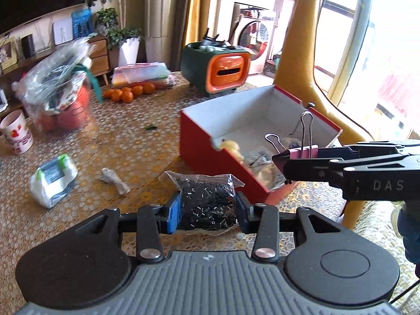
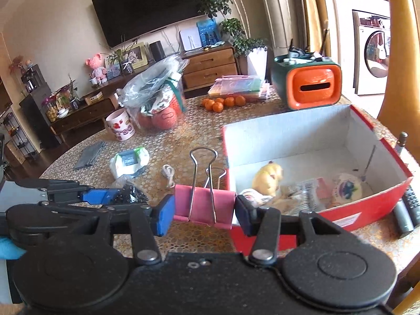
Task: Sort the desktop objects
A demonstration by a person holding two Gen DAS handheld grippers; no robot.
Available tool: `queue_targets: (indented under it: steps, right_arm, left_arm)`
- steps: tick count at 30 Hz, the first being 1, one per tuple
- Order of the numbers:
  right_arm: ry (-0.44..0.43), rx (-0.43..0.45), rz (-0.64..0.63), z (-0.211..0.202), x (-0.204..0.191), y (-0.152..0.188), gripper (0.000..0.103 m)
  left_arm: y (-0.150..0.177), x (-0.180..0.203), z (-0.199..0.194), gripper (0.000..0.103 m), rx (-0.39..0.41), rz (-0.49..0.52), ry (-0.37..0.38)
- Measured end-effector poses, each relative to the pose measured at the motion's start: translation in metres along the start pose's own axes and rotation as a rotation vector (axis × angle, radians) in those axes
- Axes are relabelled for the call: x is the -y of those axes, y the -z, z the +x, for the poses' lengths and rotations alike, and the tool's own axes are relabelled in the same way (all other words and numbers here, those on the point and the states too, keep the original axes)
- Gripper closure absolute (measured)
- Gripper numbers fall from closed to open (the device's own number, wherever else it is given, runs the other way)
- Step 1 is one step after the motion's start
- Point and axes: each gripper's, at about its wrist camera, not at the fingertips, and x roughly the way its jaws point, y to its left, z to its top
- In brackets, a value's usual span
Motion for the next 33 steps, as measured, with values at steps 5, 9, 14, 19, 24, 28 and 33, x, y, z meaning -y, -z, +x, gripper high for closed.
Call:
queue_targets:
  steps: [5,9,14,19,24,28,33]
  right_arm:
    - [0.033,0.022,0.029,-0.012,0.033,-0.005,0.054]
    - [0.04,0.019,0.041,-0.018,0.058,-0.011,0.054]
    - [0.077,0.036,0.062,-0.023,0.089,-0.02,0.054]
    - [0.103,0.029,0.08,-0.016,0.115,-0.026,0.054]
    - [0.123,0.005,0.069,0.0,0.131,-0.029,0.054]
    - [0.141,-0.013,0.074,0.017,0.142,-0.032,0.054]
    - [0.143,-0.041,0.091,0.042,0.157,-0.038,0.054]
  left_arm:
    - [-0.014,0.027,0.013,0.062,-0.007,0.041,0.034]
    - [-0.024,0.047,0.027,0.062,-0.021,0.076,0.053]
    - [-0.036,0.071,0.041,0.062,-0.032,0.126,0.075]
    - [-0.047,0.091,0.059,0.062,-0.043,0.168,0.084]
    - [-0.059,0.096,0.085,0.062,-0.072,0.168,0.085]
    - [-0.071,0.093,0.108,0.062,-0.104,0.14,0.084]
    - [-0.084,0.089,0.138,0.062,-0.143,0.138,0.079]
